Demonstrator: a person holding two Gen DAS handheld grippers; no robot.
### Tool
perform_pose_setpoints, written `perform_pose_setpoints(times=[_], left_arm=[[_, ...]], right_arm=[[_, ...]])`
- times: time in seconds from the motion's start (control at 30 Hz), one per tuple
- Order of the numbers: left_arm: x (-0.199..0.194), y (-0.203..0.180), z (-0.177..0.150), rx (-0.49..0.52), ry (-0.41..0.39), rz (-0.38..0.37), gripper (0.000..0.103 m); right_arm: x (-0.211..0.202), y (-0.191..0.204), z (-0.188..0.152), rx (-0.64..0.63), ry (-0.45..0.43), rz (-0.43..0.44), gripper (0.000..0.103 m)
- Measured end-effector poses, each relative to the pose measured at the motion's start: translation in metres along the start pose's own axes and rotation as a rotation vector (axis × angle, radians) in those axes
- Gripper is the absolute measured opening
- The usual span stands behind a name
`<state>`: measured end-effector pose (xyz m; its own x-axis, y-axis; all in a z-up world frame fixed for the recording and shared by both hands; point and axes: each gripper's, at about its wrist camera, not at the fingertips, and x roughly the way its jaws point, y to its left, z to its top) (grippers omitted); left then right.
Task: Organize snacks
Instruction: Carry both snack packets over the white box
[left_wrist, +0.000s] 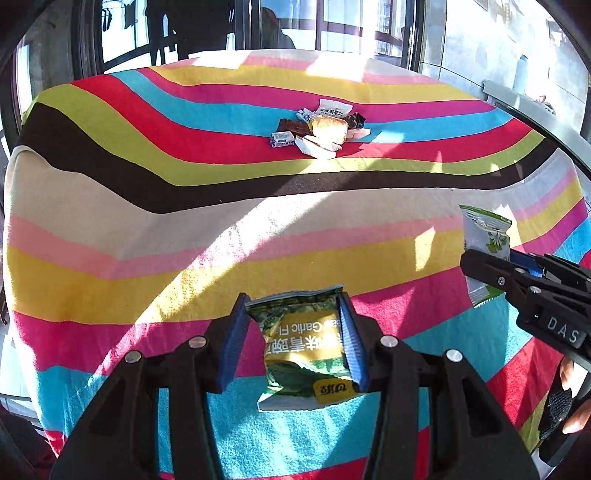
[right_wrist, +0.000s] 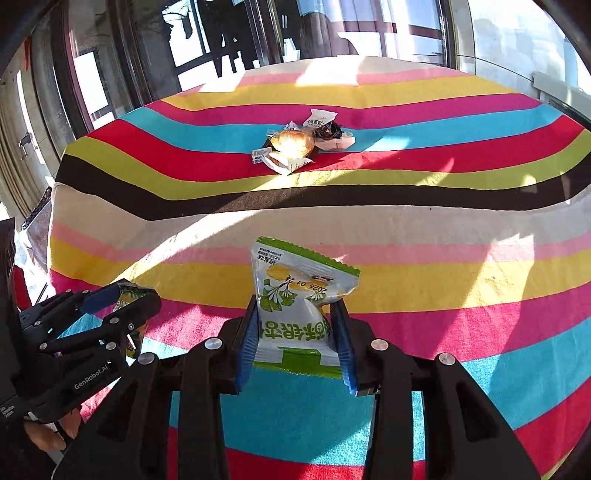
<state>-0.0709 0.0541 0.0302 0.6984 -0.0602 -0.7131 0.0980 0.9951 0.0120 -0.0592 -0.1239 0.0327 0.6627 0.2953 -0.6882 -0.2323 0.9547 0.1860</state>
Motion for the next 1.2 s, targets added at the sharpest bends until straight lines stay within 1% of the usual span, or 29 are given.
perform_pose_setpoints(times=[0.03,0.2,0.47,0.63,0.67,0.77,0.8,0.93,1.07,1.2], left_arm=[[-0.007,-0.002,-0.003,0.011,-0.015,0.015,0.047],[-0.039,-0.017,-0.016,0.07,-0.067,0.036,0.047],[-0.071,-0.059,-0.035,0.16,-0.117,-0.013,0.047],[-0.08,-0.085,-0.046,0.209,-0.122,-0.055,0.047],[-0.082,-0.09,-0.048,0.213,-0.119,-0.07,0.047],[-0.086,-0.101,-0.053,0.206,-0.093,-0.158,0.047],[-0.087,-0.106,-0.056,0.208,-0.084,-0.185,0.047],[-0.092,-0.129,-0.066,0.245,-0.058,-0.255,0.047],[-0.096,-0.162,-0.076,0.31,-0.043,-0.312,0.048],[-0.101,-0.2,-0.088,0.385,-0.016,-0.393,0.048]], right_arm=[[-0.006,0.0,-0.005,-0.002,-0.008,0.0,0.037],[-0.039,-0.001,-0.029,-0.028,-0.041,-0.034,0.037],[-0.09,-0.021,-0.059,-0.033,-0.083,-0.092,0.037],[-0.118,-0.034,-0.074,-0.026,-0.112,-0.114,0.037],[-0.121,-0.036,-0.077,-0.024,-0.114,-0.117,0.037],[-0.134,-0.043,-0.09,-0.027,-0.111,-0.128,0.037],[-0.137,-0.045,-0.095,-0.03,-0.107,-0.139,0.037],[-0.149,-0.059,-0.115,-0.032,-0.09,-0.2,0.037],[-0.168,-0.085,-0.139,0.026,-0.08,-0.239,0.037],[-0.186,-0.114,-0.166,0.088,-0.062,-0.278,0.037]])
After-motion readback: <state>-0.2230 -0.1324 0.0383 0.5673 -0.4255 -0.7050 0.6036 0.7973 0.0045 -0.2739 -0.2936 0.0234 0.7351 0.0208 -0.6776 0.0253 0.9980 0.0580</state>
